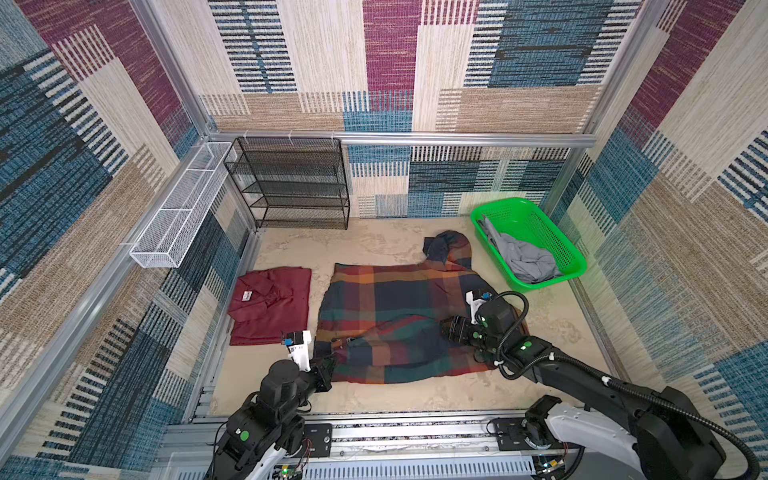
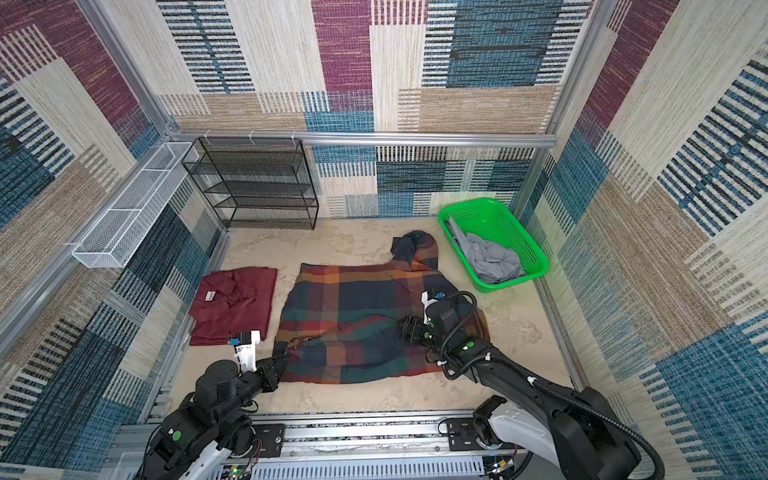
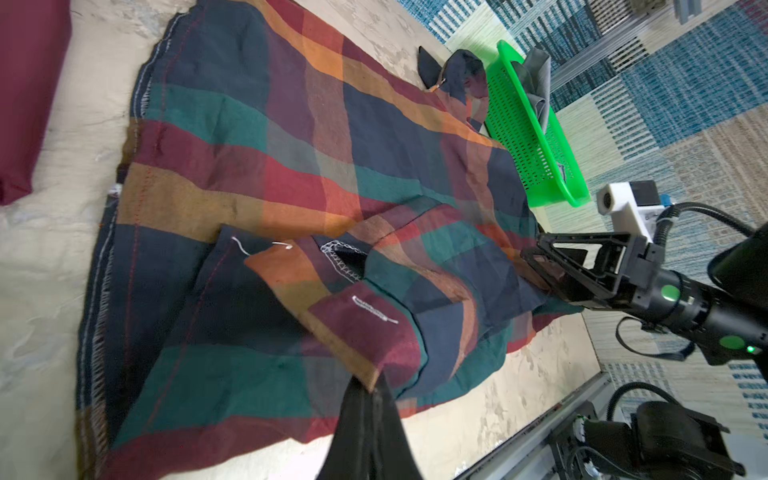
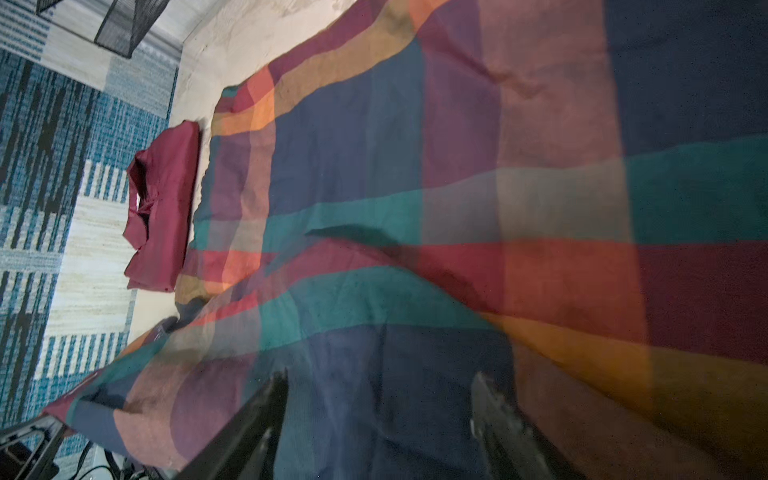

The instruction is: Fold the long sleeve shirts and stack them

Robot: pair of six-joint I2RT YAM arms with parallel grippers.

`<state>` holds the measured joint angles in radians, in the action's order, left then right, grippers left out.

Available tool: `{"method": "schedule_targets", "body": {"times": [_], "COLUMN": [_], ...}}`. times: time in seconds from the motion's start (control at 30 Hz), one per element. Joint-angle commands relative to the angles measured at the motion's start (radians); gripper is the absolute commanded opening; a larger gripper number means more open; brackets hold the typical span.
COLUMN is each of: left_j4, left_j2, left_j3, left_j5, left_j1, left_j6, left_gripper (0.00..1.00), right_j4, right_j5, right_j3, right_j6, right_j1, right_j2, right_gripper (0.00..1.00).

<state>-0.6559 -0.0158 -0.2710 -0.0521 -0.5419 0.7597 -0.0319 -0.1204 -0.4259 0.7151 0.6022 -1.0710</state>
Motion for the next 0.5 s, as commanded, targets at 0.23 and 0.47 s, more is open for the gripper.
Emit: {"method": "schedule_targets", "body": {"times": [0.23, 0.47], "left_j4": [-0.108, -0.113], "left_j2": [0.003, 0.003], "left_j3": [-0.037, -0.083], "left_j5": [0.139, 0.174], "left_j1": [-0.019, -0.02], "left_j6": [0.085, 0.11], "left_gripper": [0.02, 0.34], "right_j4": [0.089, 0.08], "right_j5": [0.102, 0.164], "right_j3": [0.096, 0.152], "right_j6": [0.103, 0.152], "right_j1": [0.093, 0.117], "right_j2": [-0.048, 0.003], "right_gripper": [0.69, 0.69]}}
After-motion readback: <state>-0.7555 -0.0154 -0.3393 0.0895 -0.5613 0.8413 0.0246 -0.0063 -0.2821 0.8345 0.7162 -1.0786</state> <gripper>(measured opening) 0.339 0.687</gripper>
